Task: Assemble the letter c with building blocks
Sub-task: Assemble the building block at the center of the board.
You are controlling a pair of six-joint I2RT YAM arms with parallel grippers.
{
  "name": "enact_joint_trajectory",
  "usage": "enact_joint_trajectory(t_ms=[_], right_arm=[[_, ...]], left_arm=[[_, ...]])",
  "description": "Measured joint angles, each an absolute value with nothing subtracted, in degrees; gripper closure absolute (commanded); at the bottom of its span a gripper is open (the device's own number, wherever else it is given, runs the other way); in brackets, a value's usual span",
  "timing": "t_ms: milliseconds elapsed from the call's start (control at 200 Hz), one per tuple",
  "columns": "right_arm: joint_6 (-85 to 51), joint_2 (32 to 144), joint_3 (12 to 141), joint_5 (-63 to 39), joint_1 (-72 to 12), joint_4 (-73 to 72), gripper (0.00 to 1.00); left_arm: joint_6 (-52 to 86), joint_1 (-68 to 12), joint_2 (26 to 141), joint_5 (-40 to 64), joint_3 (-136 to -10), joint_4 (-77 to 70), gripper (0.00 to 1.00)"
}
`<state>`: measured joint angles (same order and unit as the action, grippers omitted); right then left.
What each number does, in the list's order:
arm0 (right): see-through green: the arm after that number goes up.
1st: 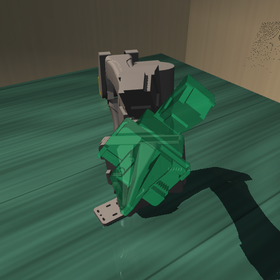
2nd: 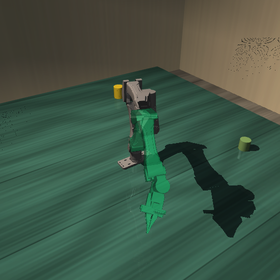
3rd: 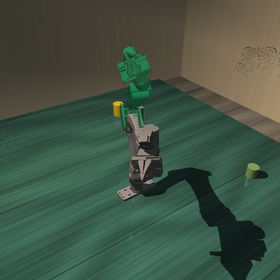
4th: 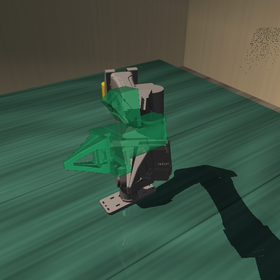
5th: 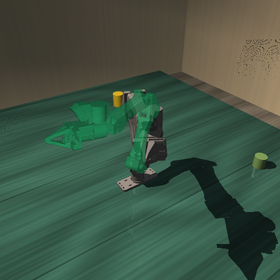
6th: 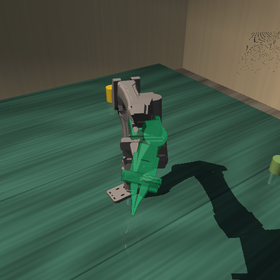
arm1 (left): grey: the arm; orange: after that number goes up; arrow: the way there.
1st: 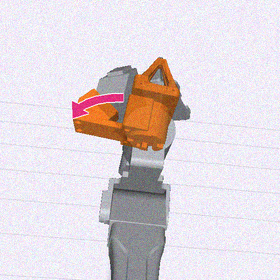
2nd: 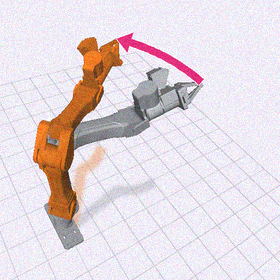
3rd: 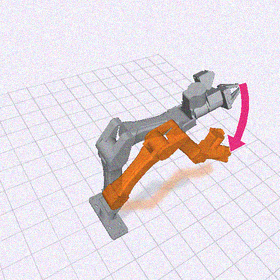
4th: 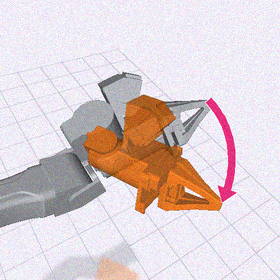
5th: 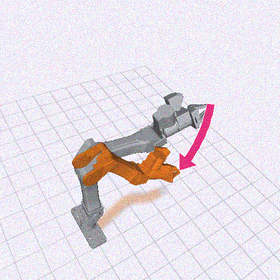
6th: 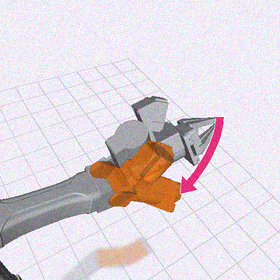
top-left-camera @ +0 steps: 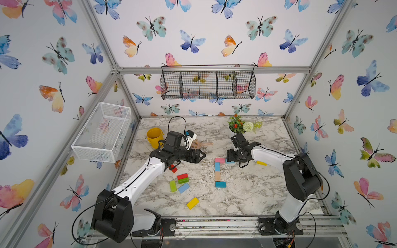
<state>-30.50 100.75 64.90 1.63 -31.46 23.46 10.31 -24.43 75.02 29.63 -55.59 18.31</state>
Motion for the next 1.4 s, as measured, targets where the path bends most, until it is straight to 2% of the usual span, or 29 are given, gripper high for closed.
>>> enact_joint_trajectory(t_ms=[300,425,801,1401], right_arm=[[-31.5,98.7,60.6,-2.0,-27.8,22.0,0.46],[-31.9,98.7,59.6,-4.2,-27.0,20.9,0.56],[-33.0,98.7,58.2,-8.7,-25.9,17.2,0.62],[-33.9,100.4,57.8,-10.9,-25.8,15.7,0.63]], left_arm=[[10.3,-24.4,75.0,29.6,-55.6,18.3,0.19],[10.3,-24.4,75.0,29.6,-55.6,18.3,0.19],[10.3,-24.0,75.0,29.6,-55.6,18.3,0.19],[10.3,-23.9,75.0,29.7,-55.6,18.3,0.19]])
